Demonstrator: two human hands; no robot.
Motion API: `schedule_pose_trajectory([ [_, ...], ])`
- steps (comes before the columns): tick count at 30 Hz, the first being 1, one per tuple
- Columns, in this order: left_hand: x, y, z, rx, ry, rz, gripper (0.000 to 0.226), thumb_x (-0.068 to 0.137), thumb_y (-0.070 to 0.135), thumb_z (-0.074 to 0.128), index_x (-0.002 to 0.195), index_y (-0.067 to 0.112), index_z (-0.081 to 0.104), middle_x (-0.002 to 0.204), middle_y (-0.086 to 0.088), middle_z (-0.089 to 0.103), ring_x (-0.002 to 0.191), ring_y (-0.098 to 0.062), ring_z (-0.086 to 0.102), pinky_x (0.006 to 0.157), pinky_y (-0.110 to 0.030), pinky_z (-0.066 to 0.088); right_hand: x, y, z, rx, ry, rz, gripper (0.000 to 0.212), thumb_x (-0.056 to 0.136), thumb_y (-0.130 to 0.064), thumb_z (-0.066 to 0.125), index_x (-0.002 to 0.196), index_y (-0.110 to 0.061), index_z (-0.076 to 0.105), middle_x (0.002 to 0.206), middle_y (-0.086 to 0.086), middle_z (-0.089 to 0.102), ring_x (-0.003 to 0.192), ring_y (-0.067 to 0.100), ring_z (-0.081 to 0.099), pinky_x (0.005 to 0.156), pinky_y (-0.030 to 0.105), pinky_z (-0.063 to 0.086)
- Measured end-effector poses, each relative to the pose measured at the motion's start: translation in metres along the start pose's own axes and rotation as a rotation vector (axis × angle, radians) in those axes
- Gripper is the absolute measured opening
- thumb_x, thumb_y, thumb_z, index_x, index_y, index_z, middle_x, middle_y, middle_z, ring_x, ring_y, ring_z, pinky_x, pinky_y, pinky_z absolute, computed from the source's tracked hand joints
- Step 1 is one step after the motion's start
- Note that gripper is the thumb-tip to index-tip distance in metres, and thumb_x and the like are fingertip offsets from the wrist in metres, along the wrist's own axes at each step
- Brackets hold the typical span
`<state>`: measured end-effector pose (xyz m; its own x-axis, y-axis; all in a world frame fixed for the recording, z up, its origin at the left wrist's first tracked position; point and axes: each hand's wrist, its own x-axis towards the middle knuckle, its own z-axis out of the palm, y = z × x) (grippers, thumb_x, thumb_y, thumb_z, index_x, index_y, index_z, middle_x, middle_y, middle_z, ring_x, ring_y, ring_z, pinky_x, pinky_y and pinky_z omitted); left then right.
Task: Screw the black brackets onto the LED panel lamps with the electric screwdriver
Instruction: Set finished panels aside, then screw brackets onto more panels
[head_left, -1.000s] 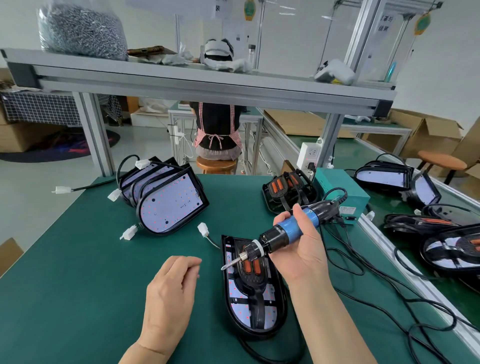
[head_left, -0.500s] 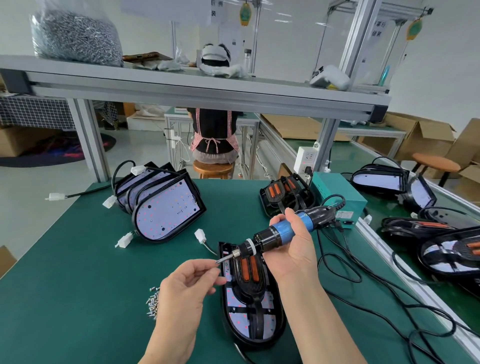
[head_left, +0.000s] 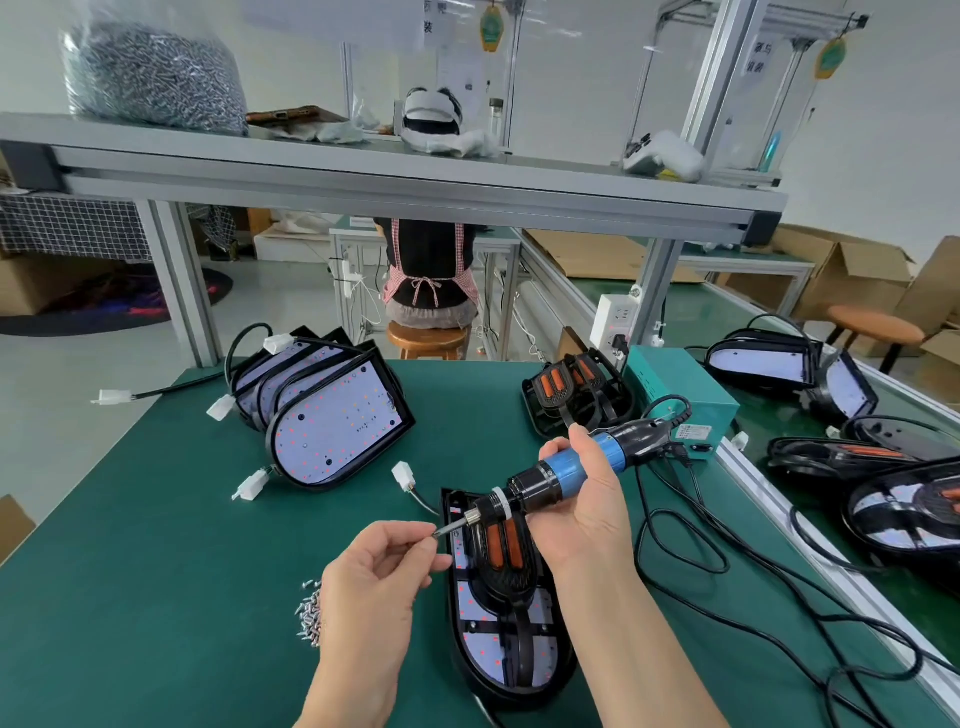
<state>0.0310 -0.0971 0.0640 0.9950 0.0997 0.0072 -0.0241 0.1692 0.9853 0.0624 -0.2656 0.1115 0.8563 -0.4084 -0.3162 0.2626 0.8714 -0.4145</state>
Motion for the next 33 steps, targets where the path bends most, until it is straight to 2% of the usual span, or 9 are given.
schedule_pose_trajectory([
  [7, -0.008, 0.002, 0.003, 0.348, 0.076, 0.394, 0.033, 0.085, -0.005, 0.071, 0.08, 0.027, 0.072, 0.08, 0.006, 0.072, 0.072, -0.006, 0.07, 0.067, -0.011, 0.05, -0.003, -0.001, 0.004, 0.05, 0.09, 0.084, 0.025, 0.085, -0.012, 0.078, 0.096, -0.017, 0.055, 0.072, 0.0, 0.062, 0.06, 0.012, 0.063, 0.062, 0.035, 0.053],
  [11, 0.004, 0.0, 0.002, 0.116, 0.025, 0.132, 0.021, 0.088, -0.004, 0.069, 0.082, 0.016, 0.074, 0.07, -0.003, 0.075, 0.069, -0.017, 0.071, 0.057, -0.012, 0.049, -0.002, -0.003, 0.002, 0.054, 0.076, 0.076, 0.028, 0.085, -0.01, 0.078, 0.101, -0.018, 0.056, 0.076, 0.001, 0.062, 0.063, 0.013, 0.064, 0.068, 0.037, 0.054],
  [14, 0.007, 0.0, 0.002, 0.074, -0.031, 0.072, 0.02, 0.088, -0.006, 0.068, 0.082, 0.012, 0.074, 0.069, -0.007, 0.074, 0.073, -0.024, 0.073, 0.056, -0.013, 0.049, -0.001, -0.003, 0.002, 0.026, 0.073, 0.045, 0.027, 0.086, -0.01, 0.077, 0.1, -0.019, 0.056, 0.076, 0.001, 0.062, 0.065, 0.012, 0.063, 0.072, 0.035, 0.053],
  [21, -0.003, -0.002, 0.003, 0.412, -0.014, 0.452, 0.046, 0.084, -0.008, 0.072, 0.076, 0.037, 0.07, 0.08, 0.013, 0.07, 0.071, -0.002, 0.072, 0.068, -0.01, 0.05, 0.005, -0.002, -0.002, 0.033, 0.1, 0.08, 0.027, 0.086, -0.011, 0.077, 0.098, -0.017, 0.054, 0.077, 0.0, 0.061, 0.059, 0.011, 0.062, 0.057, 0.029, 0.055],
  [25, 0.003, -0.007, 0.003, 0.286, -0.094, 0.199, 0.037, 0.089, 0.004, 0.071, 0.08, 0.04, 0.072, 0.069, 0.004, 0.075, 0.066, -0.026, 0.068, 0.071, -0.041, 0.054, 0.007, -0.003, -0.004, 0.019, 0.038, 0.04, 0.025, 0.087, -0.006, 0.072, 0.103, -0.017, 0.057, 0.076, 0.001, 0.06, 0.059, 0.011, 0.061, 0.051, 0.027, 0.054],
  [26, 0.004, -0.009, 0.003, 0.284, -0.118, 0.162, 0.036, 0.09, 0.006, 0.07, 0.081, 0.041, 0.071, 0.068, 0.003, 0.075, 0.062, -0.031, 0.062, 0.067, -0.041, 0.052, 0.007, -0.004, -0.004, 0.015, 0.024, 0.027, 0.024, 0.088, -0.005, 0.071, 0.104, -0.016, 0.057, 0.077, 0.0, 0.06, 0.059, 0.01, 0.06, 0.049, 0.025, 0.053],
  [28, 0.003, -0.009, 0.003, 0.325, -0.128, 0.19, 0.037, 0.09, 0.008, 0.071, 0.081, 0.044, 0.07, 0.069, 0.006, 0.075, 0.055, -0.018, 0.055, 0.059, -0.03, 0.045, 0.009, -0.003, -0.002, -0.005, 0.014, 0.017, 0.022, 0.089, -0.005, 0.07, 0.103, -0.016, 0.057, 0.076, 0.0, 0.059, 0.058, 0.009, 0.059, 0.047, 0.023, 0.052],
  [30, 0.001, -0.006, 0.003, 0.349, -0.123, 0.277, 0.043, 0.088, 0.003, 0.072, 0.081, 0.045, 0.069, 0.071, 0.008, 0.075, 0.06, -0.005, 0.066, 0.06, -0.016, 0.048, 0.01, -0.002, -0.001, -0.013, 0.026, 0.024, 0.022, 0.089, -0.005, 0.07, 0.102, -0.016, 0.056, 0.074, 0.001, 0.059, 0.057, 0.01, 0.059, 0.046, 0.023, 0.051],
  [33, 0.0, -0.004, 0.002, 0.441, -0.129, 0.413, 0.044, 0.084, -0.003, 0.073, 0.082, 0.041, 0.071, 0.076, 0.01, 0.073, 0.072, -0.005, 0.072, 0.067, -0.009, 0.049, 0.011, 0.0, -0.002, -0.009, 0.054, 0.023, 0.028, 0.088, -0.005, 0.071, 0.107, -0.016, 0.054, 0.077, 0.002, 0.059, 0.059, 0.01, 0.06, 0.044, 0.023, 0.051],
])
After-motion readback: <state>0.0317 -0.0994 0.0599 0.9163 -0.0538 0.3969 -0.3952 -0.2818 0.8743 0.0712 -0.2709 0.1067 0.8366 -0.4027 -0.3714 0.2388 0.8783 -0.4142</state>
